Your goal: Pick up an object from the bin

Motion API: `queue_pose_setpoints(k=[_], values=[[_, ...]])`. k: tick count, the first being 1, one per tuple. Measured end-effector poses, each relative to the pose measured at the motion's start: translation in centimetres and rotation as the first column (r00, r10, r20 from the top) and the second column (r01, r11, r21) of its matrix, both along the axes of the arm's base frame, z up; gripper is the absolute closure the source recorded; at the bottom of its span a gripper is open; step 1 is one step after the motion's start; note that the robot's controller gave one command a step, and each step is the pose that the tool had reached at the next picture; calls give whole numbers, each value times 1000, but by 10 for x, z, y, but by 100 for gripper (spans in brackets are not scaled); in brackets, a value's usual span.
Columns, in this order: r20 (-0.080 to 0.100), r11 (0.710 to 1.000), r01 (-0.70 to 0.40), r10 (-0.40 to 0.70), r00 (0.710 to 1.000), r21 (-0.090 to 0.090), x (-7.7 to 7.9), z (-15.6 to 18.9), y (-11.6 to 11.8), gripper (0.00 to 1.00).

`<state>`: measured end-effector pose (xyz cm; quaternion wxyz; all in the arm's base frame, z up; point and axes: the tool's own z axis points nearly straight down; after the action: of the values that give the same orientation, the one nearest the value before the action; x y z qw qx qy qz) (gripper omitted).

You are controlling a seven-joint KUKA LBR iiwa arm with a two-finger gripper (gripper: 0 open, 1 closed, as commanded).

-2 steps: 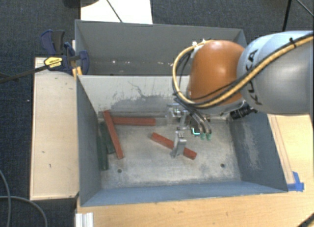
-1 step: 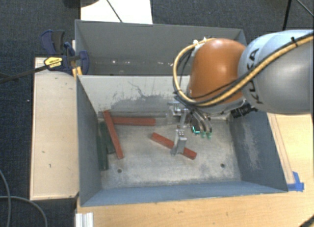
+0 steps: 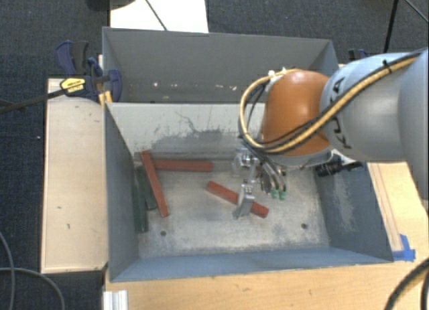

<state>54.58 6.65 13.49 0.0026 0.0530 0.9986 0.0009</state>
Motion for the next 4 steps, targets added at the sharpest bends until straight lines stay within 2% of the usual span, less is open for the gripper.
queue_pose_setpoints(k=[1,2,3,4], values=[[-3,999,-45,45,999,-1,6,-44,7,0],[-5,995,95,-95,995,-1,12,-64,-18,100],[-5,995,96,-96,995,-1,12,-64,-18,100],[-3,998,68,-68,998,0,32,54,2,100]])
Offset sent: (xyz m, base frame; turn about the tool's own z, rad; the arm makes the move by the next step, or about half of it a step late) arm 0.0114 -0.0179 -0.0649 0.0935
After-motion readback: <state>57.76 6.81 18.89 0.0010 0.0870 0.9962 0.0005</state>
